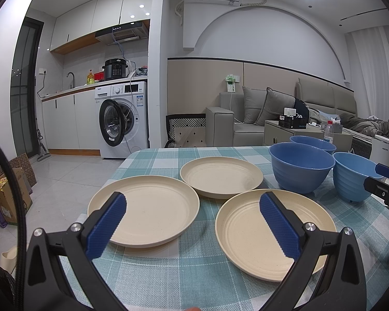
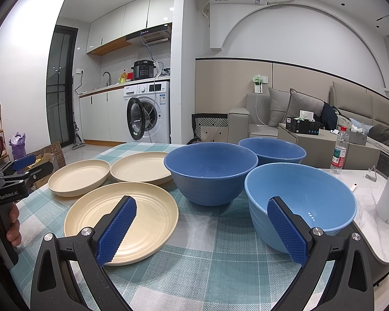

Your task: Organize plates and bowls

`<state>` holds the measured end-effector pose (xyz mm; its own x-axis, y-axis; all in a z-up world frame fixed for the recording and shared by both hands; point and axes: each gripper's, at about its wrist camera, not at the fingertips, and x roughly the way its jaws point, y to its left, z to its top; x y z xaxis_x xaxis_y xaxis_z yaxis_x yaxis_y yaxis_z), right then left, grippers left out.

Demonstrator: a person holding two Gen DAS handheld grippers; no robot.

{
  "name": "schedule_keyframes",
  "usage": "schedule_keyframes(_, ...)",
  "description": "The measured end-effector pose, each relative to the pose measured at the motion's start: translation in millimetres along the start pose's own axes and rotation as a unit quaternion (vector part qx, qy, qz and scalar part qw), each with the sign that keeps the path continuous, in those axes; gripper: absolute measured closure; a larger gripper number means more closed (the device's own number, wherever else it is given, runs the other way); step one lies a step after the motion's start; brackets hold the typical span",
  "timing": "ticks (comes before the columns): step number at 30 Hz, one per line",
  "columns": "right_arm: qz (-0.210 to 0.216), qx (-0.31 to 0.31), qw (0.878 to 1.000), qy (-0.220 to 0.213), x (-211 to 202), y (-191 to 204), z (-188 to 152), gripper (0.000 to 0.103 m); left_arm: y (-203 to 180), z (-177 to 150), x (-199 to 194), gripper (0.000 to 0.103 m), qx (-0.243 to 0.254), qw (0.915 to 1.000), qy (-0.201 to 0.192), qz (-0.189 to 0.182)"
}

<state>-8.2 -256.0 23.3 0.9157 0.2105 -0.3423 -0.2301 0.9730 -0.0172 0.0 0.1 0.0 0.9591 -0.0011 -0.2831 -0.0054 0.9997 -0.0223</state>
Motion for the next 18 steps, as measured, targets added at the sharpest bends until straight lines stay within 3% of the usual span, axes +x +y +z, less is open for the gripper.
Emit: schedule_keyframes(18, -0.004, -0.006, 1.0, 0.002, 3.6, 3.4, 0.5, 0.0, 2.8, -2.3, 3.2, 0.0, -0.002, 1.0, 0.008, -0.002)
